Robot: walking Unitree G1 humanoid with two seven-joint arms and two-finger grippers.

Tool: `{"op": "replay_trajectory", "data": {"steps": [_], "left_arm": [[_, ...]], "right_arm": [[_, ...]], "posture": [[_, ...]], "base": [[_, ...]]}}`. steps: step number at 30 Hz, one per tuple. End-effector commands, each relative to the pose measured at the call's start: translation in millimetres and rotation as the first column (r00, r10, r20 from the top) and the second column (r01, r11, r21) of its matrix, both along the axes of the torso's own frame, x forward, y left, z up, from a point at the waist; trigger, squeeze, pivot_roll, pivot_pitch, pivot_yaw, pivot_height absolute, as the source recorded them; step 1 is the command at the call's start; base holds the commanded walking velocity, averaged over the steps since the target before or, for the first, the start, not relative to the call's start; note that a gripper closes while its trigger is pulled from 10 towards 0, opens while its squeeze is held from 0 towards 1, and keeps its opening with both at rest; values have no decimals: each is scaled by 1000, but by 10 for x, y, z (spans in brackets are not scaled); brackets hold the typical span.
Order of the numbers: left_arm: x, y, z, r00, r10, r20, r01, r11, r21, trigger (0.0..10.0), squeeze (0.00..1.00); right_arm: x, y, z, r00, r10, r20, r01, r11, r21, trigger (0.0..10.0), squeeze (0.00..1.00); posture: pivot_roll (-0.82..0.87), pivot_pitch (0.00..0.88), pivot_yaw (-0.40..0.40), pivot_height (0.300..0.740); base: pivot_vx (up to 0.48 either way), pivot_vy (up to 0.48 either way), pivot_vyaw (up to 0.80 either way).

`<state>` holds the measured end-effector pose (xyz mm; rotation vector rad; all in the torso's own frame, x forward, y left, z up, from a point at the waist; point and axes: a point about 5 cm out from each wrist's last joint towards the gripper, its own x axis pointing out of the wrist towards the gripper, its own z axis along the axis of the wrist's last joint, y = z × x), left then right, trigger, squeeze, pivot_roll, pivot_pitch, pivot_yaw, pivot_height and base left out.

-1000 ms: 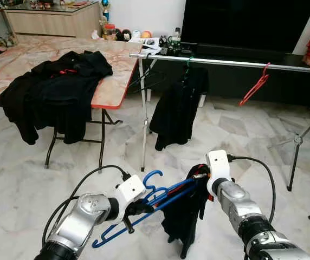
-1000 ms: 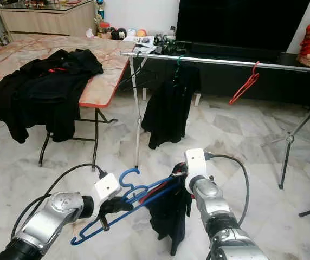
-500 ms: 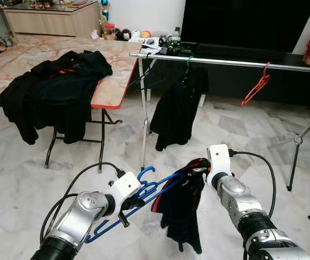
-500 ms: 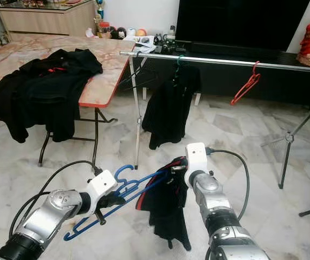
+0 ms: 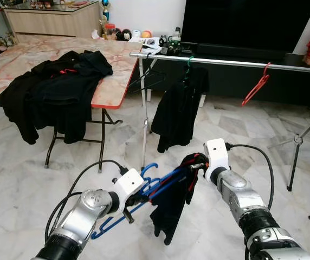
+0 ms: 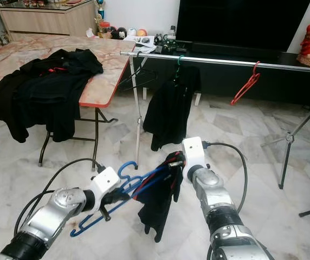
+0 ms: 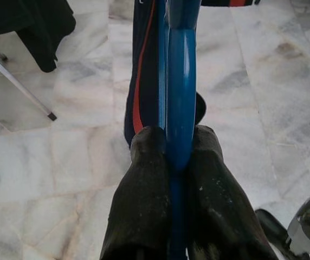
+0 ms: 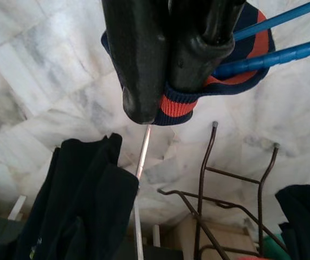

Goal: Hang hanger

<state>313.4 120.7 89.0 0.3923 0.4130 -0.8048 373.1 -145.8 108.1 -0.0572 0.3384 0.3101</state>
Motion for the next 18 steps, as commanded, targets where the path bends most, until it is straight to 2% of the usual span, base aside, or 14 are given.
{"op": "replay_trajectory", "data": {"steps": [1, 5, 10, 11, 12, 15, 17, 18], "left_arm": [[4, -37, 29, 1000, -28, 6, 28, 1000, -13, 10000, 0], [-5, -54, 37, 999, -38, 7, 38, 999, -25, 10000, 0], [8, -64, 49, 999, -39, 5, 39, 998, -43, 10000, 0], [-10, -75, 42, 998, -62, -8, 61, 997, -50, 10000, 0], [-28, -84, 41, 997, -76, -15, 75, 996, -57, 10000, 0], [-38, -88, 41, 997, -81, -18, 79, 995, -61, 10000, 0], [-52, -101, 42, 995, -92, -25, 89, 993, -77, 10000, 0], [-52, -101, 43, 995, -92, -24, 90, 993, -77, 10000, 0]], "right_arm": [[7, 22, 71, 1000, 10, 19, -12, 998, 69, 10000, 0], [-11, 79, 142, 995, 79, 57, -85, 990, 109, 10000, 0], [-84, 150, 170, 975, 203, 95, -210, 974, 81, 10000, 0], [-111, 153, 221, 964, 231, 135, -246, 964, 107, 10000, 0], [-139, 140, 259, 950, 266, 163, -283, 955, 86, 10000, 0], [-170, 122, 267, 935, 308, 174, -320, 946, 46, 10000, 0], [-246, 108, 300, 892, 402, 205, -412, 911, 4, 10000, 0], [-259, 108, 305, 883, 420, 210, -428, 904, -8, 10000, 0]], "posture": [[66, 0, -68, 740], [67, 0, -67, 740], [65, 0, -66, 740], [64, 0, -65, 740], [62, 0, -65, 740], [62, 0, -64, 740], [62, 0, -64, 740], [62, 0, -64, 740]], "base": [[0, 0, 0], [0, 0, 0], [0, 0, 0], [0, 0, 0], [0, 0, 0], [0, 0, 0], [0, 0, 0], [0, 0, 0]]}}
